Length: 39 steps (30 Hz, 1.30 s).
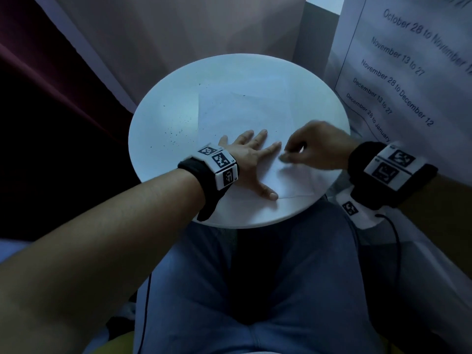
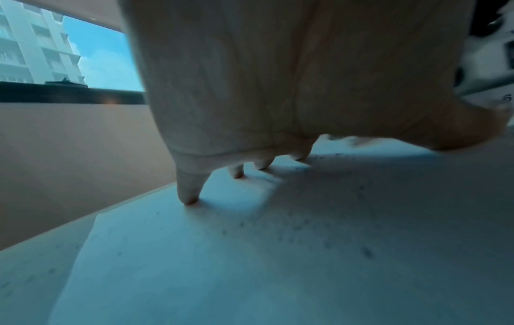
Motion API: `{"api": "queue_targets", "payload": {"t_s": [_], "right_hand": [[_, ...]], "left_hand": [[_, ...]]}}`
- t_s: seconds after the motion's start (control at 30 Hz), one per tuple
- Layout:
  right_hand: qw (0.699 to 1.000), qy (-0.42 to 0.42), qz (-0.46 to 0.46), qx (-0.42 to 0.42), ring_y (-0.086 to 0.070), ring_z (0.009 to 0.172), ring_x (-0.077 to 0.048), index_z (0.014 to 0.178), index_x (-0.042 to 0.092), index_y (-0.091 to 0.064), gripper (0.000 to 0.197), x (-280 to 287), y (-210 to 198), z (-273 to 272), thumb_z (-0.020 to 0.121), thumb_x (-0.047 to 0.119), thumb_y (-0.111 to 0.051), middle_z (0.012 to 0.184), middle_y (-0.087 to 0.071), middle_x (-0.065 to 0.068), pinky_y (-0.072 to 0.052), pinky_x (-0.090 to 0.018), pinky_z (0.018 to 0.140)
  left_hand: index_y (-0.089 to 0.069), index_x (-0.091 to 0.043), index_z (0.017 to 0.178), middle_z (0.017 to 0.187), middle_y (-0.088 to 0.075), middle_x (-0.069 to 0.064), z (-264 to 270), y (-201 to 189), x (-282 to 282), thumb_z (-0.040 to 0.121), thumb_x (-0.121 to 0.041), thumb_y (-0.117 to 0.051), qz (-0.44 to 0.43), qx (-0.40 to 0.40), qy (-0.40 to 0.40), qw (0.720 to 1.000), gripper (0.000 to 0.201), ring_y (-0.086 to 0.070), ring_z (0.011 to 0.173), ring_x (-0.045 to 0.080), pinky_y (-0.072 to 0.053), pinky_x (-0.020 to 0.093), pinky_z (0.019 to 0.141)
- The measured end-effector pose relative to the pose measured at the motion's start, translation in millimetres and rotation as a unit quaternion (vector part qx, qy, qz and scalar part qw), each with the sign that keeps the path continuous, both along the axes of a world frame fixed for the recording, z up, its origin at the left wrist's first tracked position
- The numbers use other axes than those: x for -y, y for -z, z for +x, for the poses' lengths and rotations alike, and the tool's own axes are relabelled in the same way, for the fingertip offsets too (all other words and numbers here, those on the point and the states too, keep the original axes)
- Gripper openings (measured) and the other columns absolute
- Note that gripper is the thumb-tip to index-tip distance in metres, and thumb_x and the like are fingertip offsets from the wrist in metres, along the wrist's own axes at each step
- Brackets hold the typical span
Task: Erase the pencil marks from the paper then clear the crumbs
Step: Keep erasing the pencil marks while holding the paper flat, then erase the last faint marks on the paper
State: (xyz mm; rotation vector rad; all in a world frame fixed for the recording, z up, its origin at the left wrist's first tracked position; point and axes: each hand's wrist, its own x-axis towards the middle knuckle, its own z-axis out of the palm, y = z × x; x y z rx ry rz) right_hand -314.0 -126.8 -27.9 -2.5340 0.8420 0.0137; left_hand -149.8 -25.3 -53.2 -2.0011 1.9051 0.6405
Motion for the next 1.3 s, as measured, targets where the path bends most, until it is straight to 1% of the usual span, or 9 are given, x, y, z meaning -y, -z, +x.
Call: {"api": "queue_targets", "payload": {"t_s": [0.2, 0.33, 0.47, 0.63, 0.83, 0.93, 1.03, 1.2, 1.3], "right_hand": [[0.958, 0.257, 0.06, 0.109, -0.054, 0.049, -0.012, 0.089, 0.009, -0.071, 0.022, 51, 5, -22, 0.08, 0.029, -0.076, 0.078, -0.072, -0.005, -0.046, -0.024, 0.046], [0.959, 0.272, 0.033, 0.071, -0.067, 0.073, -0.02, 0.083, 0.017, -0.073, 0.021, 55, 22, -25, 0.075, 0.036, -0.078, 0.084, -0.073, -0.004, -0.048, -0.025, 0.063], [0.957, 0.277, -0.02, 0.081, -0.064, 0.097, -0.028, 0.108, 0.007, -0.069, 0.043, 41, 22, -30, 0.08, 0.04, -0.075, 0.105, -0.069, -0.011, -0.048, -0.032, 0.086], [0.932, 0.32, -0.023, 0.167, -0.062, 0.079, -0.025, 0.094, 0.008, -0.067, 0.03, -21, 35, -54, 0.085, 0.037, -0.069, 0.086, -0.068, -0.011, -0.048, -0.03, 0.072], [0.858, 0.392, 0.233, 0.236, -0.05, 0.051, -0.02, 0.069, 0.005, -0.052, 0.043, -109, 48, -70, 0.088, 0.042, -0.065, 0.062, -0.053, -0.011, -0.045, -0.027, 0.042], [0.786, 0.395, 0.364, 0.305, -0.05, 0.047, -0.019, 0.076, 0.006, -0.059, 0.033, -131, 45, -63, 0.085, 0.036, -0.07, 0.067, -0.061, -0.016, -0.045, -0.028, 0.043], [0.758, 0.38, 0.414, 0.33, -0.058, 0.053, -0.021, 0.084, -0.003, -0.063, 0.035, -138, 34, -55, 0.085, 0.031, -0.071, 0.078, -0.071, -0.019, -0.05, -0.03, 0.046], [0.772, 0.368, 0.412, 0.314, -0.068, 0.073, -0.037, 0.096, -0.005, -0.054, 0.033, -128, 21, -28, 0.093, 0.026, -0.063, 0.08, -0.069, -0.026, -0.055, -0.036, 0.051], [0.801, 0.376, 0.348, 0.311, -0.067, 0.082, -0.041, 0.095, -0.005, -0.061, 0.023, -104, 15, -14, 0.096, 0.018, -0.054, 0.095, -0.067, -0.029, -0.06, -0.05, 0.062]], "left_hand": [[0.009, -0.031, 0.157, 0.165, 0.016, 0.004, -10, -11, -28, 0.067, -0.091, -0.049, -0.076, 0.076, -0.013, 0.994, 0.123, 0.002, 0.153, 0.026, -0.007, 0.06, 0.119], [0.01, -0.026, 0.158, 0.165, 0.018, 0.003, -8, -14, -75, 0.076, -0.086, -0.043, -0.081, 0.057, -0.09, 0.991, 0.114, 0.007, 0.153, 0.02, -0.008, 0.052, 0.121], [0.013, -0.024, 0.157, 0.165, 0.017, 0.004, -9, 0, -114, 0.078, -0.088, -0.033, -0.048, 0.034, -0.127, 0.99, 0.112, 0.009, 0.153, 0.02, -0.009, 0.05, 0.121], [0.02, -0.023, 0.155, 0.163, 0.023, 0.007, -26, 14, -134, 0.078, -0.088, -0.033, -0.072, 0.044, -0.136, 0.987, 0.115, 0.016, 0.152, 0.022, -0.005, 0.051, 0.122], [0.009, -0.014, 0.158, 0.166, 0.007, 0.014, -57, 18, -147, 0.103, -0.043, -0.033, -0.134, 0.077, -0.147, 0.977, 0.074, 0.002, 0.153, 0.028, -0.013, 0.046, 0.121], [-0.005, -0.012, 0.158, 0.166, -0.005, 0.014, -65, 14, -145, 0.107, -0.034, -0.026, -0.149, 0.071, -0.154, 0.974, 0.06, -0.008, 0.153, 0.028, -0.021, 0.044, 0.117], [-0.015, -0.013, 0.157, 0.164, -0.017, 0.013, -71, 7, -140, 0.107, -0.034, -0.024, -0.159, 0.063, -0.17, 0.97, 0.055, -0.017, 0.15, 0.029, -0.028, 0.042, 0.112], [-0.013, -0.012, 0.157, 0.163, -0.02, 0.015, -84, 6, -121, 0.105, -0.027, -0.035, -0.15, 0.031, -0.168, 0.974, 0.059, -0.02, 0.149, 0.03, -0.031, 0.042, 0.112], [-0.015, -0.014, 0.157, 0.163, -0.021, 0.012, -82, 1, -114, 0.105, -0.042, -0.036, -0.172, -0.003, -0.169, 0.971, 0.062, -0.023, 0.148, 0.026, -0.033, 0.041, 0.111]]}}
